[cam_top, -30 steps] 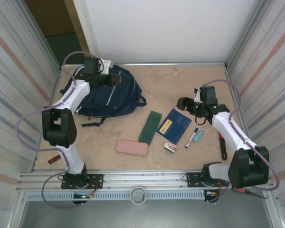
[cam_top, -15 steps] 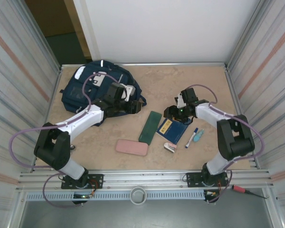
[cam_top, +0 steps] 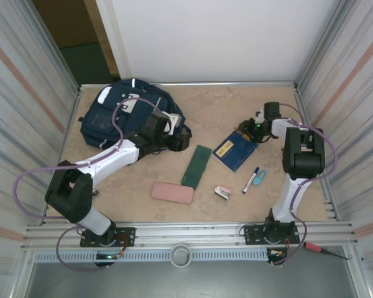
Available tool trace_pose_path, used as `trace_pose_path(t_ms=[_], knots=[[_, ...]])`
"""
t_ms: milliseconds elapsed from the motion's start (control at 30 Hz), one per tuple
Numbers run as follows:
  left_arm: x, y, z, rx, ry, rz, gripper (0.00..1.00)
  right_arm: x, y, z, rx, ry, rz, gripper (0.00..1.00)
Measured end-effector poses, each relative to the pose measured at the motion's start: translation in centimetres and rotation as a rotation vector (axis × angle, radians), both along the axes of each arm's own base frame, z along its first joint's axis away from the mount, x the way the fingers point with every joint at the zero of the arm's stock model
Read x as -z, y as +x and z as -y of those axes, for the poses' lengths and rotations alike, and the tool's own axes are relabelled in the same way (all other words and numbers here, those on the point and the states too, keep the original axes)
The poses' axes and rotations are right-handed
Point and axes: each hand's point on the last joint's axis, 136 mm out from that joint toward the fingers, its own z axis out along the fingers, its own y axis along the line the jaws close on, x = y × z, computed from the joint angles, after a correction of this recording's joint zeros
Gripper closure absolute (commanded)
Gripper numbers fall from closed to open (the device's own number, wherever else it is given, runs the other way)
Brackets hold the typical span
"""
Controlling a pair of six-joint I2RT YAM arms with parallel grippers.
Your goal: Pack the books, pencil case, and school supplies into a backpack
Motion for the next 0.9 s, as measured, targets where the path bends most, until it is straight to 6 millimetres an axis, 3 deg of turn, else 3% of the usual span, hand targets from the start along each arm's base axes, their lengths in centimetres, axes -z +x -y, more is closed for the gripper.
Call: trace_pose_path(t_ms=[100,200,367,433,600,900], knots=[[0.0,-0.5,1.5,0.031,-0.003,-0.002,0.35,-0.5,0.9,3.3,0.095,0.013,0.02,0.53],[-0.2,-1.2,3.9,0.08,-0.005,0.0,0.35,-1.0,0.5,4.9,0.142,0.012,0.029,0.48],[-0.1,-2.3,8.5,0.164,-0.02,-0.014,0.35,-1.8,-2.1,5.9,0.176,-0.017,0.032,0.36],[0.3,-2.4,10.6,0.19,-0.026,-0.024,0.35,-1.7,-2.3,6.4,0.176,-0.037,0.031,0.34],[2.4,-2.0,14.9,0.227,-0.036,-0.081,0.33,-0.6,-1.9,6.9,0.145,-0.063,0.001,0.34],[7.8,-0.8,19.6,0.255,-0.03,-0.219,0.33,0.8,-3.8,6.4,0.109,-0.071,-0.059,0.42]])
